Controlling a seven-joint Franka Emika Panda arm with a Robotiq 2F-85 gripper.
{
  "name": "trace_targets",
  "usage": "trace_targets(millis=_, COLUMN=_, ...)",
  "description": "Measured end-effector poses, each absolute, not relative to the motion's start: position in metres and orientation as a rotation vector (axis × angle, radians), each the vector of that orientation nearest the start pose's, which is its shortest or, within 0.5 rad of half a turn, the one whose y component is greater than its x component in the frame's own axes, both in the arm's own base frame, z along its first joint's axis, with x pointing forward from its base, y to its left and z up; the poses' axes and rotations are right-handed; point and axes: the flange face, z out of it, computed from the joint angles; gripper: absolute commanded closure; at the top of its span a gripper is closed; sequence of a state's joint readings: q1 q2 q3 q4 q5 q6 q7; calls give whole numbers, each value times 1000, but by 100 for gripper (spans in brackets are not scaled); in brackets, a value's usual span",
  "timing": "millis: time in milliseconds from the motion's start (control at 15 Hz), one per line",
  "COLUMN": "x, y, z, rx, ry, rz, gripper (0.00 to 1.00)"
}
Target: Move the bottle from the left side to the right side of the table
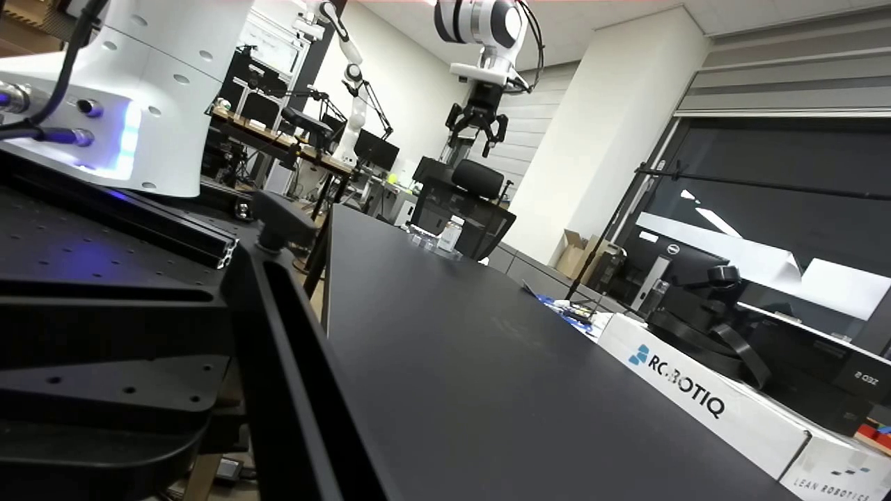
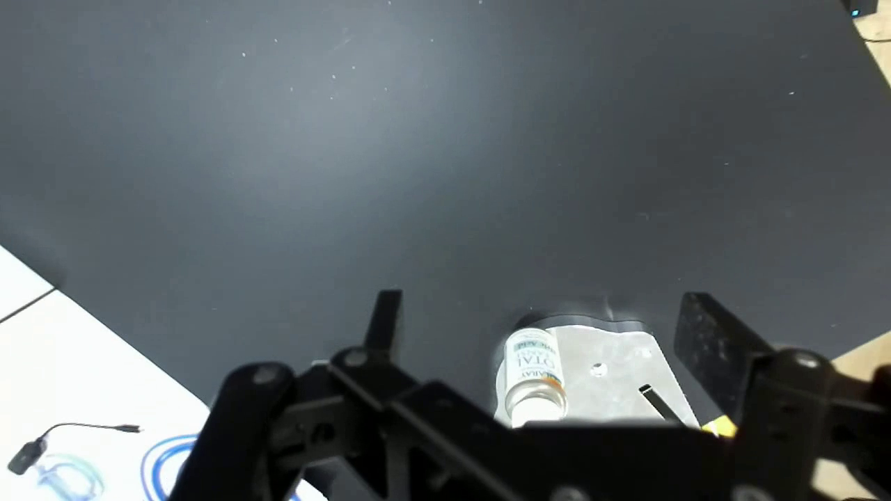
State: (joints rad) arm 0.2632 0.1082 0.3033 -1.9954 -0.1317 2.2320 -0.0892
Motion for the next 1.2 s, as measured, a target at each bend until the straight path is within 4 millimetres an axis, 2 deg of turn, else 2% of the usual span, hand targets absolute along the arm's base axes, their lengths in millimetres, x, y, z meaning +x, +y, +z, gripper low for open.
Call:
trace_targets(millis=200, x=533, y=325, z=405, rx=-2931, ry=-1118, rz=-76, gripper=0)
trace_targets(millis=333, x=543, y=329, z=402, rx=-2919, ry=-1113, rz=-50, gripper=0)
trace_targets(millis=867, x=548, y=329, z=402, rx=-2919, ry=-1121, rz=-48, gripper=0)
trace_targets(millis=1000, x=562, y=323, z=396, rx=-2938, ry=-1111, rz=-49, gripper=0)
trace_targets(millis=1200, x=595, y=314, z=383, rx=-2962, ry=-1081, rz=-48, gripper=0)
